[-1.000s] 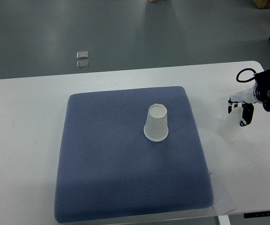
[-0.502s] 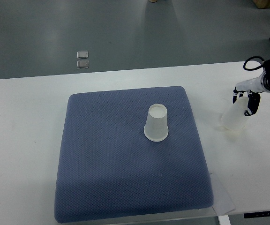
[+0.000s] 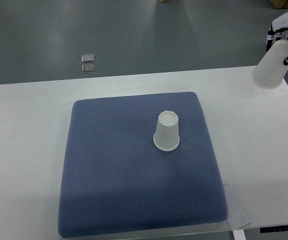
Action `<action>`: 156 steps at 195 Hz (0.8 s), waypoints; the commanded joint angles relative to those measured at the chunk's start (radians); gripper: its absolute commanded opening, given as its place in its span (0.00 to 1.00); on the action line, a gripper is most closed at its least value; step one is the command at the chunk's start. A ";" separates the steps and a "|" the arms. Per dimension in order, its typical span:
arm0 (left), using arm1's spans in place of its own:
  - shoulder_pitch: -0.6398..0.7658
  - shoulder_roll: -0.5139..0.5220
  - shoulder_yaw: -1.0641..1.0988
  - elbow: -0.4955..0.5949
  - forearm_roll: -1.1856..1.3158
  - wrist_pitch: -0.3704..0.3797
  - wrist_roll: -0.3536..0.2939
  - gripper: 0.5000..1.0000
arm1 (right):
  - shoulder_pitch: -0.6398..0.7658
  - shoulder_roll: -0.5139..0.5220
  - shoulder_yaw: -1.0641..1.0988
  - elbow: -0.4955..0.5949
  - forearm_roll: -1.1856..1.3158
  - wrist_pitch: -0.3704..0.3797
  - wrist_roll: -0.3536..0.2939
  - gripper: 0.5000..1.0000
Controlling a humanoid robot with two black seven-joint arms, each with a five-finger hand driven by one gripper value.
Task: Stack paper cups
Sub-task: 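Lift the grasped cup up and away from the table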
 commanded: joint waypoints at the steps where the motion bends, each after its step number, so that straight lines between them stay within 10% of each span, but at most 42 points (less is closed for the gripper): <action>1: 0.000 0.000 0.000 0.000 -0.001 0.001 0.000 1.00 | 0.092 -0.002 -0.012 0.011 -0.027 0.063 0.002 0.32; 156: 0.000 0.000 0.000 0.000 -0.001 -0.001 0.000 1.00 | 0.213 0.061 0.075 0.041 0.013 0.137 0.005 0.32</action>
